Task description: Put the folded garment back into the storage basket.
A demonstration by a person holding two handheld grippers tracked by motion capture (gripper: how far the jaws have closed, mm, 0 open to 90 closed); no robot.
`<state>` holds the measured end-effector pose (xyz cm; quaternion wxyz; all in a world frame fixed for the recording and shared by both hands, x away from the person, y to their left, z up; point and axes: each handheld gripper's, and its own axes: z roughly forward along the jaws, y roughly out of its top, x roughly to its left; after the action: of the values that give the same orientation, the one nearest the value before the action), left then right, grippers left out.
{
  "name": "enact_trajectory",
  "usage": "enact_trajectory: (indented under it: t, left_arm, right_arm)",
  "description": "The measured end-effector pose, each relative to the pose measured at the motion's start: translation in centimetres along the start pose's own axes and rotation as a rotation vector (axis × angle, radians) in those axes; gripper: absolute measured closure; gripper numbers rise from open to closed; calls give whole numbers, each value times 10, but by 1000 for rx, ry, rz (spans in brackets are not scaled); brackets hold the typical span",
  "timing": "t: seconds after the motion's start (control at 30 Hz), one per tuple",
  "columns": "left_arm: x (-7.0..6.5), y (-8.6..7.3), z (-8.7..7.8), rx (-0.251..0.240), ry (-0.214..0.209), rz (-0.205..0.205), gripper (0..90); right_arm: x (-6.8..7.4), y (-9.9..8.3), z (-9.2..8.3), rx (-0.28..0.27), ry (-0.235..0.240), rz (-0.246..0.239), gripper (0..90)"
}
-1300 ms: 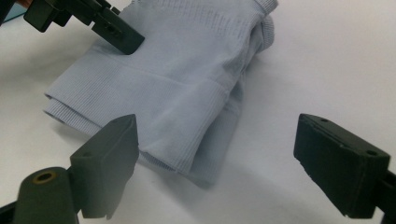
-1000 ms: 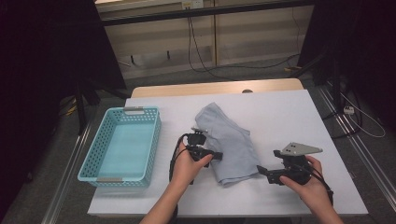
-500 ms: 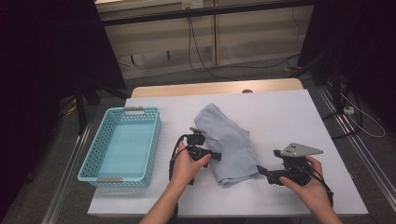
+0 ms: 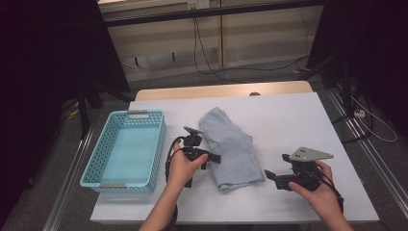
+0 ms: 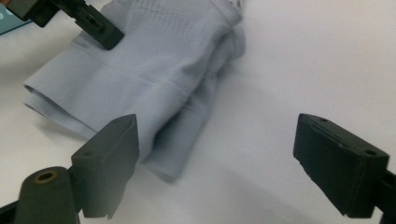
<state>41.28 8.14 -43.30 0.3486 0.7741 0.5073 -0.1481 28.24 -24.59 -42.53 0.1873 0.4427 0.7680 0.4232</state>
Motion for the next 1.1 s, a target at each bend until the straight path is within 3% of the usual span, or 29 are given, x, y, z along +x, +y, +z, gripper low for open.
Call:
enact_trajectory:
  t: [0.2,0.3,0.67,0.93,1.0,1.1]
  left_arm:
    - [13,0,-24,-14,50,-33,720]
    - [15,-2,-28,-30,68,-30,705]
    - [18,-6,-20,-64,85,-25,496]
    - [19,-8,-13,-56,75,-31,486]
    - [19,-9,-11,-61,62,-61,486]
    - [20,-9,-10,-60,58,-67,490]
  right_arm:
    - [1,2,2,-4,6,-3,145]
    - [2,3,4,-3,9,-7,145]
    - [3,5,8,3,20,-14,145]
    - [5,6,9,4,23,-18,145]
    - [5,6,9,4,21,-18,145]
    - [4,6,9,3,22,-17,145]
